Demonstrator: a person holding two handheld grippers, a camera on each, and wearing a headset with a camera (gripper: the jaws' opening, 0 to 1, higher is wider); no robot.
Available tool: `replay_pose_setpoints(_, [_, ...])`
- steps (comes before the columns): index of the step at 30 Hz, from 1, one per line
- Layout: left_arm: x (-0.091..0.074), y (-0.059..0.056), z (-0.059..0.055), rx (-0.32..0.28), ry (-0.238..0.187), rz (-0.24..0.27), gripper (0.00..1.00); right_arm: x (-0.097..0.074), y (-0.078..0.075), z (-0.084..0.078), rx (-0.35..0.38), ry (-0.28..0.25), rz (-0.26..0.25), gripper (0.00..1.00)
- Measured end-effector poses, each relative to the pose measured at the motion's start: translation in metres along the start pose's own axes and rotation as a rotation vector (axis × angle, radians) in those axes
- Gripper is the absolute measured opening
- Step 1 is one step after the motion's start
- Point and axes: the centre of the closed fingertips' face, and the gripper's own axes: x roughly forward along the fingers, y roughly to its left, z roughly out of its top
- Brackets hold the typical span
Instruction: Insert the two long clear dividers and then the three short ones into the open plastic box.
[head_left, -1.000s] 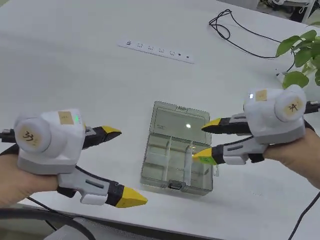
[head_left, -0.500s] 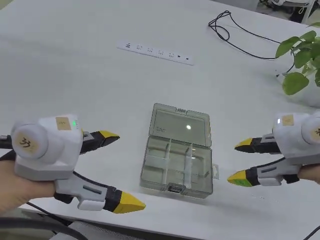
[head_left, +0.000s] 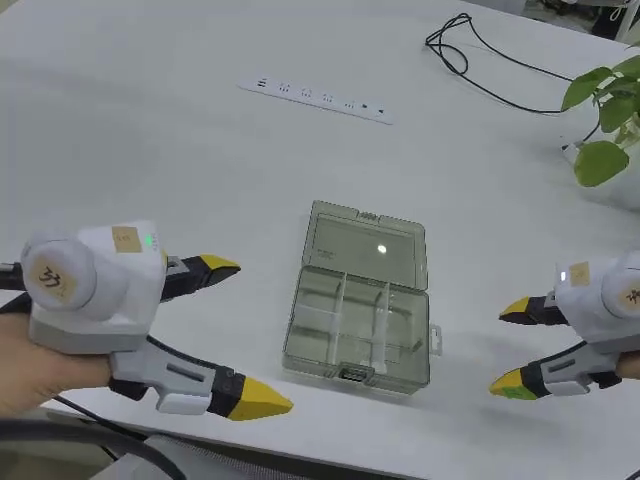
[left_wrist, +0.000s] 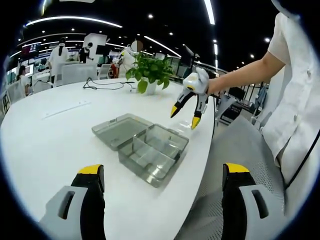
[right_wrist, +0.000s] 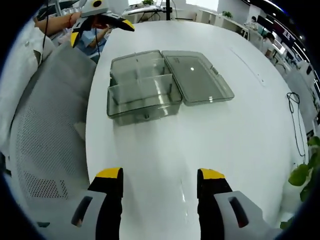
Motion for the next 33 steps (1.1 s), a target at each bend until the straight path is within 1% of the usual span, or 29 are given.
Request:
replay_pose_setpoints(3, [0.001, 0.0, 0.0, -0.001, 0.0, 0.0, 1.0, 0.002, 0.0, -0.007, -0.03, 0.032, 0.006, 0.61])
replay_pose_setpoints(6, [0.001, 0.001, -0.001, -0.004, 0.0, 0.001, 1.0, 0.005, -0.001, -0.017, -0.071, 0.076, 0.013, 0.61])
replay_pose_setpoints(8, [0.0, 0.002, -0.001, -0.006, 0.002, 0.002, 1.0, 0.008, -0.001, -0.025, -0.1, 0.099, 0.028, 0.6])
replay_pose_setpoints(9, [0.0, 0.002, -0.001, -0.007, 0.002, 0.003, 1.0, 0.01, -0.004, -0.033, -0.113, 0.12, 0.029, 0.6])
replay_pose_setpoints(11, [0.0, 0.002, -0.001, -0.008, 0.001, 0.003, 1.0, 0.012, -0.006, -0.041, -0.139, 0.142, 0.032, 0.59])
replay_pose_setpoints(14, [0.0, 0.002, -0.002, -0.01, 0.003, 0.005, 1.0, 0.016, -0.009, -0.052, -0.158, 0.169, 0.038, 0.56])
replay_pose_setpoints(17, [0.0, 0.002, -0.002, -0.013, 0.0, 0.005, 1.0, 0.017, -0.012, -0.058, -0.18, 0.19, 0.039, 0.51])
replay_pose_setpoints(19, [0.0, 0.003, -0.002, -0.015, 0.002, 0.006, 1.0, 0.017, -0.013, -0.06, -0.186, 0.198, 0.037, 0.5])
replay_pose_setpoints(22, [0.0, 0.003, -0.002, -0.016, 0.002, 0.005, 1.0, 0.018, -0.015, -0.066, -0.211, 0.225, 0.032, 0.46])
replay_pose_setpoints(23, [0.0, 0.003, -0.002, -0.016, 0.002, 0.005, 1.0, 0.018, -0.013, -0.064, -0.205, 0.212, 0.037, 0.45])
replay_pose_setpoints(24, [0.0, 0.003, -0.002, -0.016, 0.002, 0.004, 1.0, 0.018, -0.014, -0.064, -0.199, 0.21, 0.03, 0.45])
replay_pose_setpoints(28, [0.001, 0.003, -0.002, -0.017, 0.002, 0.003, 1.0, 0.017, -0.014, -0.064, -0.189, 0.203, 0.037, 0.44])
replay_pose_setpoints(33, [0.001, 0.002, -0.002, -0.015, 0.003, 0.001, 1.0, 0.018, -0.014, -0.064, -0.192, 0.206, 0.038, 0.42])
